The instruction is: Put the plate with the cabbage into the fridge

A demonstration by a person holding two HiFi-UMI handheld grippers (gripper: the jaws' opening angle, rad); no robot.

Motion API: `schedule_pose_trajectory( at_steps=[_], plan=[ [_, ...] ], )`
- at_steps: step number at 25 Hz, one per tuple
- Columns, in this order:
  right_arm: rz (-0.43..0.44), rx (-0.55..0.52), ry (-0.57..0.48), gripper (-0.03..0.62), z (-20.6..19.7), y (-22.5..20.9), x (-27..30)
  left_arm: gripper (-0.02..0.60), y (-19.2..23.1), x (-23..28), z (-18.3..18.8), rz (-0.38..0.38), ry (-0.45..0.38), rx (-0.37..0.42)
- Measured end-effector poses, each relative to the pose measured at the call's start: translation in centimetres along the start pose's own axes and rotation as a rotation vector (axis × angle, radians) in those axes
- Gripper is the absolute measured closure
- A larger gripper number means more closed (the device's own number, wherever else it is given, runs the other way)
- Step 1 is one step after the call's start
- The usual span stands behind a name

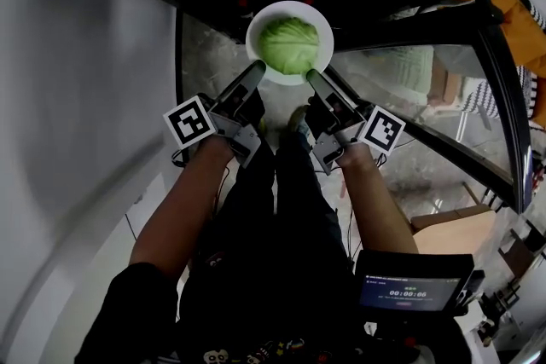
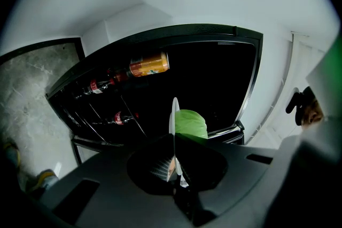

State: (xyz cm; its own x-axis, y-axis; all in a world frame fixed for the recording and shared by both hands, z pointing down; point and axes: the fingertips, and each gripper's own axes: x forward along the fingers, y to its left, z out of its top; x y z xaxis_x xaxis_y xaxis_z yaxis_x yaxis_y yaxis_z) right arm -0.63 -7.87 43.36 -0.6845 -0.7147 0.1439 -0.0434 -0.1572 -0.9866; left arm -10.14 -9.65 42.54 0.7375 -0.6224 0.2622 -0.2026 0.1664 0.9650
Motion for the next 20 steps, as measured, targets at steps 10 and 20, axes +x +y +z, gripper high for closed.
schedule_pose_trajectory(
  at_steps=[10, 20],
  plan=[
    [0.004, -0.066, -0.034, 0.580, 0.1, 0.6, -0.4, 0.574, -0.6, 0.1, 0.1, -0.056, 0.011, 0.040],
    [0.024, -0.122, -0.062, 0.580, 0.2, 1.8, -0.5, 0.573, -1.8, 0.0, 0.1, -0.117, 0.013, 0.078]
  ],
)
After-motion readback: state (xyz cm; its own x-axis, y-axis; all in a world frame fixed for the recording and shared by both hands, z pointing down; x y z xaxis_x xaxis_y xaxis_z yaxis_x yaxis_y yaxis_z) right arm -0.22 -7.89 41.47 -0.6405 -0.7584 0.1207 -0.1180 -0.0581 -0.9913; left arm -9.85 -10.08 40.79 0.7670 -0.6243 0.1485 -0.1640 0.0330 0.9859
